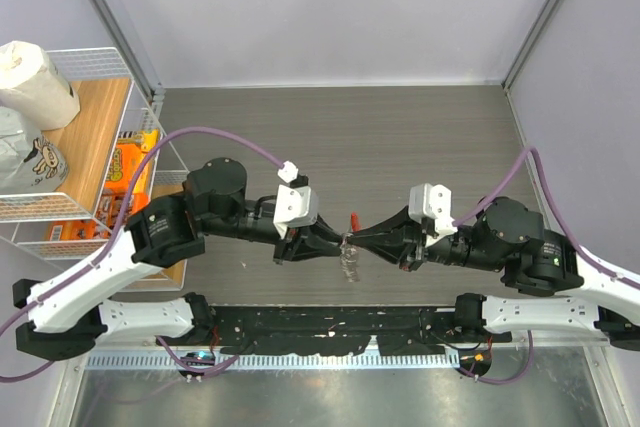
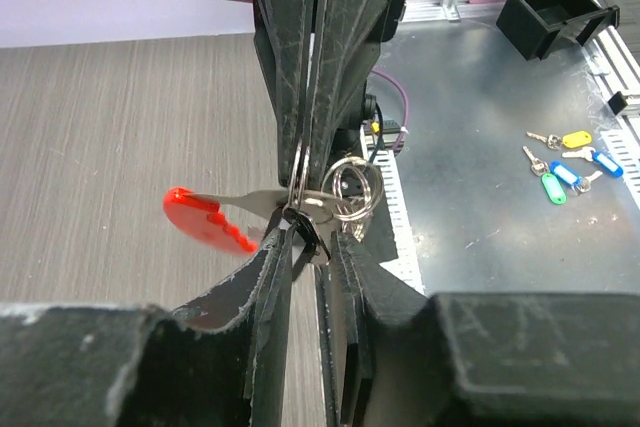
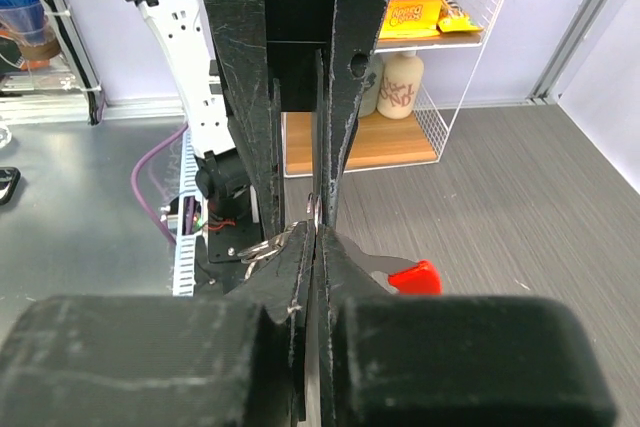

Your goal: Put the keys on the keyring

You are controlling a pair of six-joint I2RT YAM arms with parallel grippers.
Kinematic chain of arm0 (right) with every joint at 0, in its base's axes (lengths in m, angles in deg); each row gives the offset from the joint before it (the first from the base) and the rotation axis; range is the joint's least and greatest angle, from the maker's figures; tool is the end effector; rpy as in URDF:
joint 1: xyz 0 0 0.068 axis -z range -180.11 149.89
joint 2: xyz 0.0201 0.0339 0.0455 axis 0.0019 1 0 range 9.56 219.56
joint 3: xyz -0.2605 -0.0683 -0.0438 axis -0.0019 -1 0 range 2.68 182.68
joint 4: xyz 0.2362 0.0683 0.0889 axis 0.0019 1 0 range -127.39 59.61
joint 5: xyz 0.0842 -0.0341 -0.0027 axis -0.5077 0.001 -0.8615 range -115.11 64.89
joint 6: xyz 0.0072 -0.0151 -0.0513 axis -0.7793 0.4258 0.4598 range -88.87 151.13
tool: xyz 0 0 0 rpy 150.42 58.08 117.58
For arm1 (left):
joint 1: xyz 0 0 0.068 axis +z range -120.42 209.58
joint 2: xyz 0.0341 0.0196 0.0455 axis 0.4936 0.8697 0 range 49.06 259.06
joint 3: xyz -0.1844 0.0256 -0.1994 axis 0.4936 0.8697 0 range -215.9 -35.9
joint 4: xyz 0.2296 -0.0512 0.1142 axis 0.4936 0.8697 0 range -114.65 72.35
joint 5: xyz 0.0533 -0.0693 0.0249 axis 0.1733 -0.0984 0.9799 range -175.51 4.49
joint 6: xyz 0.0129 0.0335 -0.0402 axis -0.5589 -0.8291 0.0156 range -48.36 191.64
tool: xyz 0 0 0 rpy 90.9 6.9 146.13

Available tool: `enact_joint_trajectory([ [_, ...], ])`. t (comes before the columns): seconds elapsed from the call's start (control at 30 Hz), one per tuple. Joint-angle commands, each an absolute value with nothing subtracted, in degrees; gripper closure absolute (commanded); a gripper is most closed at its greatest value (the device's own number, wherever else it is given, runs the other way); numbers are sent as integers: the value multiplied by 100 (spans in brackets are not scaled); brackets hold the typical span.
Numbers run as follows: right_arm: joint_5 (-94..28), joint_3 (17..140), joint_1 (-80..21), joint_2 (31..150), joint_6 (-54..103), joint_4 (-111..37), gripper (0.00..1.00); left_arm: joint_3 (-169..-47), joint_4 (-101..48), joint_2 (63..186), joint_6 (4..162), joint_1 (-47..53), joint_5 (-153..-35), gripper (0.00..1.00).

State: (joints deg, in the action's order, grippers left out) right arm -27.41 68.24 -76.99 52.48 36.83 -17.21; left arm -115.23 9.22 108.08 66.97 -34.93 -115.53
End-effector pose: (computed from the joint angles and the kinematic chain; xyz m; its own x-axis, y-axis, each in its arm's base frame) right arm 0.0302 0.1359 0.4476 0.1072 0.0228 -0.9940 -0.9764 0.1909 -0.1009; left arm 0.0678 -0.1837 0.4566 -0.0199 0.2057 -0.9784 0.9958 -0.0834 -0.0378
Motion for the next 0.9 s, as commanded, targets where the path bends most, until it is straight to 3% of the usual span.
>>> enact_joint_trajectory([
  [0.0, -2924, 6904, -7763, 5113, 3684, -2623, 95, -11544, 805, 10470, 6619, -3493, -11311, 71],
  [0.4, -3170, 7018, -7763, 5140, 3544, -2351, 95, -11544, 357, 10092, 6584, -3493, -11117, 61],
  [0.87, -3187, 6974, -7763, 5201, 3491, -2632, 94, -11518, -373, 10276, 6856, -3493, -11565, 62],
])
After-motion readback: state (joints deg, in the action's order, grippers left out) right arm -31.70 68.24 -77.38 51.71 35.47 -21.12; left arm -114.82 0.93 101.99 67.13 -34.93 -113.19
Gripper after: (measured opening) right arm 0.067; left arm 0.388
